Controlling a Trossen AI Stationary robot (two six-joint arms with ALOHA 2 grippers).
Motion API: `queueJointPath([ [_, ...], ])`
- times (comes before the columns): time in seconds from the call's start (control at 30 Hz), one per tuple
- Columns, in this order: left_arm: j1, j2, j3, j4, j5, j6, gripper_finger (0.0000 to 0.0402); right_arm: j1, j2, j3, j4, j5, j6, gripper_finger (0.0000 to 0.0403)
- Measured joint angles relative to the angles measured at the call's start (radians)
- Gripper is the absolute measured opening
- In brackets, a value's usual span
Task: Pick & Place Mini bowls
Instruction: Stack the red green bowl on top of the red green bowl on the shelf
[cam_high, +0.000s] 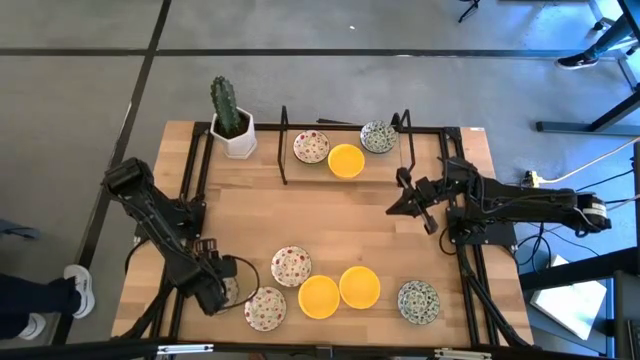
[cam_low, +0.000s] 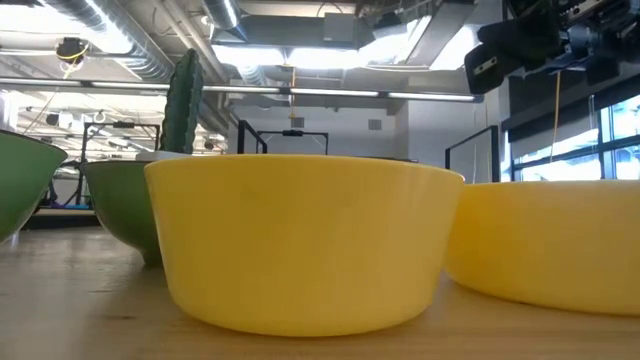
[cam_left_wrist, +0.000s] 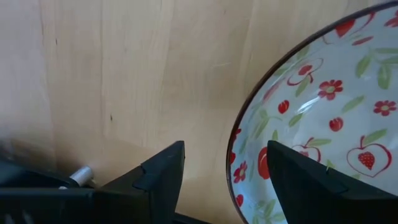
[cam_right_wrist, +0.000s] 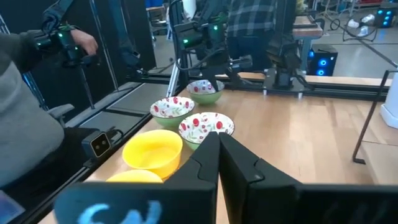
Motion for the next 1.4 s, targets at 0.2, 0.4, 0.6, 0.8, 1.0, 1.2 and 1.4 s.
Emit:
queueJointPath([
  [0.2,0.0,0.0,0.0,0.0,0.002,0.0,0.0174,0.018,0.0,0.0,0.0,0.028,0.0,0.001],
  [0.4,0.0,0.0,0.0,-0.004,0.001,0.0,0.0089,0.035,0.0,0.0,-0.001,0.044,0.0,0.001],
  [0.6,-0.001,-0.021,0.006,-0.017,0.003,-0.003,0.002,0.054,0.0,0.0,-0.001,0.044,0.0,0.001],
  [0.8,-0.01,-0.114,0.0,-0.085,-0.083,0.001,0.0015,0.073,0.0,0.0,-0.001,0.083,0.002,0.001],
  [1.0,0.001,-0.263,-0.003,-0.182,-0.383,-0.065,0.0005,0.097,0.0,0.0,-0.001,0.102,0.005,0.001],
  [1.2,0.049,-0.402,-0.003,-0.281,-0.683,-0.203,0.0005,0.105,0.0,0.0,-0.001,0.179,0.046,0.001],
  [1.4,0.084,-0.494,-0.002,-0.251,-0.993,-0.108,0.0005,0.105,0.0,0.0,0.007,0.224,0.059,0.001],
])
